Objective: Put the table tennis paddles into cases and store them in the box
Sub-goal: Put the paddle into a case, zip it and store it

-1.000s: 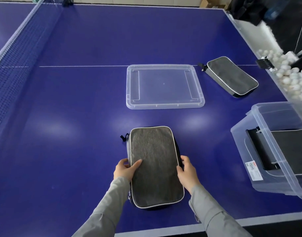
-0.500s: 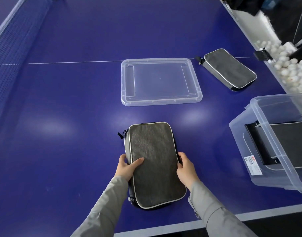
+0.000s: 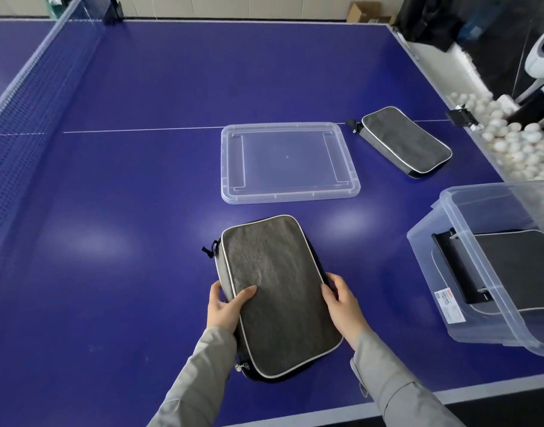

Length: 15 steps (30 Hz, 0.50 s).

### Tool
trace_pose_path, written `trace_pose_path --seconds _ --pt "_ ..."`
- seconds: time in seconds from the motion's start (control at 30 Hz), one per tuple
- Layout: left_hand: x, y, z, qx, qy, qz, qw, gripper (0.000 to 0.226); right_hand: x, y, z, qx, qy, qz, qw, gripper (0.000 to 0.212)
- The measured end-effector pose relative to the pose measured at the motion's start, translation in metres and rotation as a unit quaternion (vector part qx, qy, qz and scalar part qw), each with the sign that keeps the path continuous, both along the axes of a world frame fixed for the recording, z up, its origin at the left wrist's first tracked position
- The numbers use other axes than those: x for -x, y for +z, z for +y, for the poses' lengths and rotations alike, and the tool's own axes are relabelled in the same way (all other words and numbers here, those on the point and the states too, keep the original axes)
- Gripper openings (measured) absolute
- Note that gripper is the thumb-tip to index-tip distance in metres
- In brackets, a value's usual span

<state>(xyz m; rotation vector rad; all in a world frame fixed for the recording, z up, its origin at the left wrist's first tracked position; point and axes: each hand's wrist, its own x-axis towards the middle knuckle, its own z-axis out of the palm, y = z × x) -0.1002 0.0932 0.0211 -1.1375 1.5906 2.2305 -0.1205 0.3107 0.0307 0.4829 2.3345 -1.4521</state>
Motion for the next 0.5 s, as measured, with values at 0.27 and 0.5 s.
trace_pose_path --seconds 0.27,0.5 --pt "0.016 0.033 -0.013 -0.016 0.138 0.031 0.99 0.041 -0.025 0.04 -0.019 -0.043 -0.121 0.223 0.966 0.033" --pt "0.035 0.053 -0.015 -0.024 0.269 0.049 0.962 0.055 -0.08 0.039 -0.078 -0.09 -0.056 0.359 0.927 0.027"
